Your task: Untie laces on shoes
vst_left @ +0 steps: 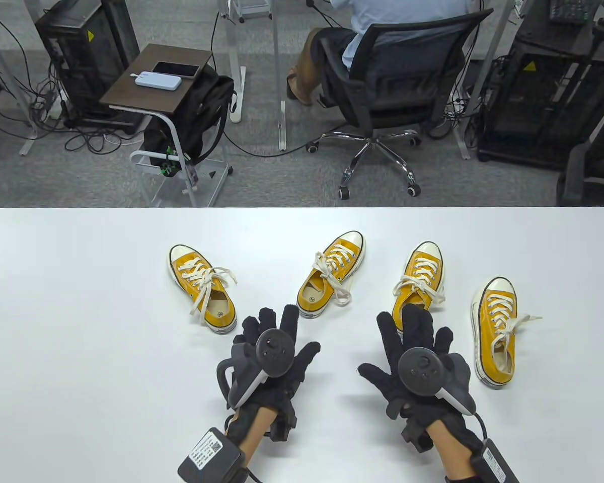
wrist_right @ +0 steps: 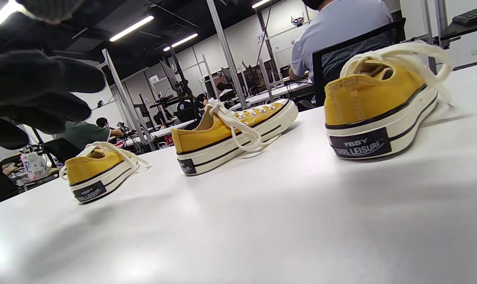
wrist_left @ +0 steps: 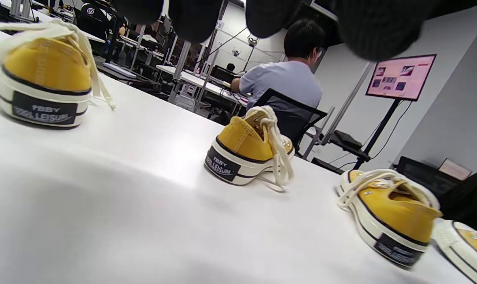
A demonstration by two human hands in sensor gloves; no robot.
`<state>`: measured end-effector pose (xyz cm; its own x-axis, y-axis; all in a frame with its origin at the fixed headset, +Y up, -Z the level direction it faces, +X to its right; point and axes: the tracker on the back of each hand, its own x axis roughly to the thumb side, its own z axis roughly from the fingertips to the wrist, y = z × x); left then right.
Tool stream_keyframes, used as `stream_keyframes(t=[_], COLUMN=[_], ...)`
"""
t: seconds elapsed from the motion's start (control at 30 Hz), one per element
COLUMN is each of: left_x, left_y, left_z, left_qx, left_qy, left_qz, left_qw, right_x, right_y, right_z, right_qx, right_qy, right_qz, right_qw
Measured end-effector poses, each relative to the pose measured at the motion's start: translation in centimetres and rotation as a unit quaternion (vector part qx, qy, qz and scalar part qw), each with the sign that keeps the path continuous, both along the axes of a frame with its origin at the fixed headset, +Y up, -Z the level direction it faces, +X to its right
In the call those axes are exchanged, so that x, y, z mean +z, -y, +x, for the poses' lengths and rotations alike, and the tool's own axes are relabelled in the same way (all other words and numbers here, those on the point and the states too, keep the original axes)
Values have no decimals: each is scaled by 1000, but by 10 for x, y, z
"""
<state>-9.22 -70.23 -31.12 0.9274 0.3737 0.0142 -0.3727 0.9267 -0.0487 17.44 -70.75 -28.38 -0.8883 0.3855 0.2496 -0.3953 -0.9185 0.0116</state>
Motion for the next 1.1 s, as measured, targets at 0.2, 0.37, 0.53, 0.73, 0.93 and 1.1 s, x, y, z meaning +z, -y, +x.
stream_keyframes(t=[0.2, 0.37, 0.53, 0.73, 0.93, 1.1], left_x=[-60, -91, -110, -98, -65, -20], left_y=[4, 23, 42, 27, -11, -51], left_z=[24, 42, 45, 59, 63, 48], left_qx=[-80, -162, -148, -160, -151, -88], left_qy=[-16, -23, -18, 41, 68, 65], left_qz=[-40, -57, -37, 118, 149, 165], left_qw=[996, 985, 988, 979, 975, 980], right_x=[-3, -5, -6, -7, -8, -8], right_y=[2, 1, 0, -1, -1, -3], right_z=[9, 16, 20, 24, 28, 30], right_qx=[-14, -28, -38, -45, -54, -60], right_qy=[14, 23, 29, 36, 41, 44], right_qz=[-12, -17, -19, -15, -16, -11], right_qw=[1000, 999, 999, 998, 998, 997])
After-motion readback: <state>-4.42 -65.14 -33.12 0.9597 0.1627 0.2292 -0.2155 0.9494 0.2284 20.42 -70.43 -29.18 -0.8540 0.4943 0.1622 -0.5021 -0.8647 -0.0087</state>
